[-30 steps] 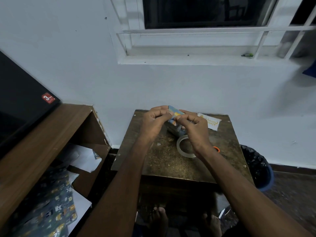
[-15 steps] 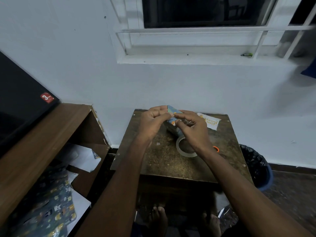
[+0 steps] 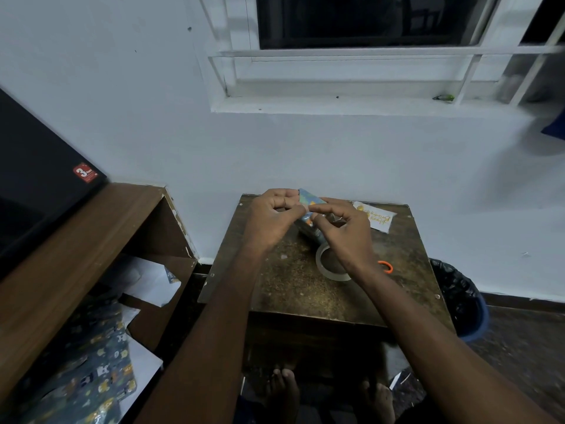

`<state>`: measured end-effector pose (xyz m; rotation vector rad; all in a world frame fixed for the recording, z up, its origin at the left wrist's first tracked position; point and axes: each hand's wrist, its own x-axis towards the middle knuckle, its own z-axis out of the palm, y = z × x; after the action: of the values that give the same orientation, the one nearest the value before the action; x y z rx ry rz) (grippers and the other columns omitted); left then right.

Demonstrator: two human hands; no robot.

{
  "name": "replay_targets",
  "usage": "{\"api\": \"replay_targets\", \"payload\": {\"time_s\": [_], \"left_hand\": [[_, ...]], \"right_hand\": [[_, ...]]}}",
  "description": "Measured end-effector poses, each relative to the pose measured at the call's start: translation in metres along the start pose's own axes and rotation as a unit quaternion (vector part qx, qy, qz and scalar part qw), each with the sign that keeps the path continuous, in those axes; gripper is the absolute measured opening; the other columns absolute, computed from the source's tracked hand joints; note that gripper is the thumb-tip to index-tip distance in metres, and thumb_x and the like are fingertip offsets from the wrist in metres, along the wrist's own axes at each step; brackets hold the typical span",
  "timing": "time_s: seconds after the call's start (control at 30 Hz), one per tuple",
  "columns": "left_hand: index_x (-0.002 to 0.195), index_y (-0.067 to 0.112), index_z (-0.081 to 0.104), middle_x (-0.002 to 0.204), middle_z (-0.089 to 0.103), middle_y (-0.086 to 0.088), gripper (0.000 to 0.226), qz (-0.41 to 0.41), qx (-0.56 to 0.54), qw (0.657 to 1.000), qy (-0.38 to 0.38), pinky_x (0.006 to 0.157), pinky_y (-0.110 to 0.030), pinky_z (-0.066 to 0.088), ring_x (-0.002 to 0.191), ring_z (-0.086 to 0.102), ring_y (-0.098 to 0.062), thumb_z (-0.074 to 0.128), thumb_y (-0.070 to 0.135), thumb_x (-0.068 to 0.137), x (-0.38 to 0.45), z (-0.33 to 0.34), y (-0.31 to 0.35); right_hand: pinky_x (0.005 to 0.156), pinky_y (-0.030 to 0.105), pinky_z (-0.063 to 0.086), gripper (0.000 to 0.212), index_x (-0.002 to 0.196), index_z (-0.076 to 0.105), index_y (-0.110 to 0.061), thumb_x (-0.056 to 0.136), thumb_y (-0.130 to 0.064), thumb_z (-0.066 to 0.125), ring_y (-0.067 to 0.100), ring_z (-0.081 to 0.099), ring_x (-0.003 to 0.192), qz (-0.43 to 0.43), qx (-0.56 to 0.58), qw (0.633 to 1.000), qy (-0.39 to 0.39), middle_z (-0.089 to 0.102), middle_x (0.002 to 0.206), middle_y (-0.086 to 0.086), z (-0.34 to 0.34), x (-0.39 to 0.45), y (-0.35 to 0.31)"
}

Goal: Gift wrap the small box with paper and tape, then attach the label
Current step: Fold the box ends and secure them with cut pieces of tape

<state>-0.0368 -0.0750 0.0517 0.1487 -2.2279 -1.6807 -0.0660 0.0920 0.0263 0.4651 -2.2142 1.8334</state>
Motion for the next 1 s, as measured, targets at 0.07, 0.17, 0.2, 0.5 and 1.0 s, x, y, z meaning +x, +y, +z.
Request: {"api": "replay_targets", "payload": {"time_s": [0.07,0.17,0.2,0.5,1.0], "left_hand": [[0.097,0.012,0.084,0.119,0.073,0.009,0.009,0.008,0.009,1.000,0.004,0.080,-0.008,0.053,0.109,0.068,0.000,0.081,0.016,0.090,0.000,0.000,-0.001],[0.099,0.012,0.084,0.119,0.072,0.009,0.011,0.017,0.025,0.999,0.011,0.079,-0.008,0.053,0.109,0.068,-0.001,0.081,0.017,0.090,0.000,0.000,-0.002],[0.100,0.012,0.084,0.119,0.072,0.008,0.011,0.020,0.030,0.999,0.012,0.079,-0.007,0.052,0.109,0.068,-0.001,0.081,0.017,0.090,0.000,0.000,-0.003],[0.098,0.012,0.085,0.118,0.073,0.007,0.011,0.039,0.068,0.996,0.029,0.078,-0.005,0.050,0.105,0.067,0.005,0.083,0.017,0.089,0.000,0.002,-0.005],[0.090,0.016,0.085,0.108,0.076,0.003,0.011,0.096,0.113,0.985,0.089,0.077,-0.004,0.047,0.099,0.064,0.013,0.088,0.012,0.080,-0.003,0.011,-0.008]], "right_hand": [[0.079,0.019,0.054,0.018,0.099,0.084,-0.020,0.087,-0.008,0.078,-0.007,0.065,0.095,-0.005,-0.002,1.000,0.006,0.074,0.110,-0.002,0.001,-0.002,-0.001],[0.077,0.021,0.054,0.014,0.095,0.084,-0.022,0.084,-0.013,0.083,0.001,0.067,0.099,-0.006,-0.002,1.000,0.010,0.075,0.110,-0.004,0.003,-0.003,-0.001],[0.075,0.025,0.055,0.013,0.094,0.083,-0.022,0.083,-0.015,0.085,0.006,0.068,0.095,-0.004,0.002,1.000,0.012,0.075,0.108,-0.005,0.003,-0.003,-0.001],[0.072,0.033,0.058,0.011,0.080,0.079,-0.024,0.078,-0.018,0.088,0.011,0.069,0.078,0.042,0.045,0.997,0.044,0.075,0.084,-0.011,0.012,-0.004,-0.001],[0.068,0.028,0.051,0.017,0.075,0.069,-0.012,0.077,-0.011,0.086,0.001,0.061,0.077,0.050,0.045,0.996,0.061,0.068,0.077,-0.018,0.014,-0.005,-0.004]]}}
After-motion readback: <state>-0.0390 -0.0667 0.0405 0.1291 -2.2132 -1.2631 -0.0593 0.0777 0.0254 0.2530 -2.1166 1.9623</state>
